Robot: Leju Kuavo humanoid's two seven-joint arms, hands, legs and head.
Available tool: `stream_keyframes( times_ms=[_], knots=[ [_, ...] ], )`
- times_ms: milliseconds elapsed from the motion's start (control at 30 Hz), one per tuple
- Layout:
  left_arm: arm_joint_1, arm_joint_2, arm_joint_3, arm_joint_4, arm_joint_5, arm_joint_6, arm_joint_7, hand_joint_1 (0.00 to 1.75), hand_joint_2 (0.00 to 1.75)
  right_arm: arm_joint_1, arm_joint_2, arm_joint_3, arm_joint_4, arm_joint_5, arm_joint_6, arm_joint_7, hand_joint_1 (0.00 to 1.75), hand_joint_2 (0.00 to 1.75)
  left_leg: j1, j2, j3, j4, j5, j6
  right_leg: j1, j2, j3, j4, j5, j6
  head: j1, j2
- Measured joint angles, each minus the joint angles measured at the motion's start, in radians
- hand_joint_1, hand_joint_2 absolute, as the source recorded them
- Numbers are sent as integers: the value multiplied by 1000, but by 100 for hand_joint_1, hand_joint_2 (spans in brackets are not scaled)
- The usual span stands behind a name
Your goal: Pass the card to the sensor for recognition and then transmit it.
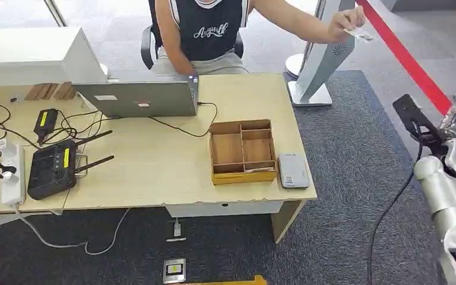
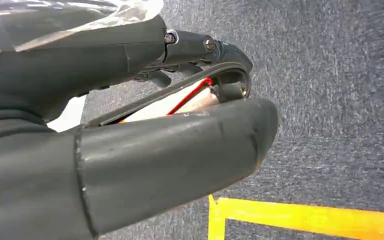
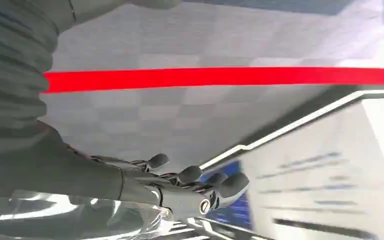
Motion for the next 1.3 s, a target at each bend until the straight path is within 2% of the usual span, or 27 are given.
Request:
stream_keyframes(
  times_ms=[33, 100, 133, 200, 567, 700, 1100, 1300],
  knots=[
    [0, 0, 0, 0, 0, 0, -2, 0, 0, -8, 2, 15, -8, -6, 4, -14, 0, 175, 0, 0, 0, 0, 0, 0, 0, 0, -1, 0, 0, 0, 0, 0],
    [-2, 0, -3, 0, -7, -9, -5, 0, 0, -65, 24, 104, -51, -26, 41, -83, 0, 175, 0, 1, 0, 0, 1, -1, 1, 1, -1, 0, 0, 0, 0, 0],
    [-1, 2, -17, 0, -17, -10, -11, 0, 0, -141, 63, 242, -95, 0, 59, -97, 0, 175, 1, -1, 0, 0, 2, -1, 1, -1, -2, 0, 1, -1, -1, 0],
    [1, 3, -26, 0, -18, -10, -12, 0, 0, -179, 82, 349, -124, -1, 56, -95, 0, 175, 2, -3, -1, 0, 3, -2, 2, -2, -2, 0, 1, -1, 0, 0],
    [3, 9, -40, 0, -30, -11, -5, 0, 0, -203, 92, 453, -136, 33, 53, -101, 0, 175, 2, -2, -1, 0, 2, -1, 2, -2, -2, 0, 1, -1, 0, 0],
    [3, 15, -49, 0, -38, -15, 6, 0, 0, -225, 118, 497, -131, 60, 19, -108, 0, 175, 2, -1, 0, 0, 2, -1, 3, -2, -2, 0, 1, -1, 0, 0],
    [4, 28, -77, 0, -46, -18, 7, 0, 0, -262, 267, 606, -36, 32, -83, -166, 0, 175, 3, -1, -1, 0, 3, -2, 4, -2, -2, 0, 1, -1, 0, 0],
    [5, 32, -90, 0, -44, -18, 4, 0, 0, -275, 311, 628, 7, 16, -103, -171, 0, 175, 3, -1, -1, 0, 3, -2, 4, -2, -2, 0, 1, -1, 0, 0]
  ],
)
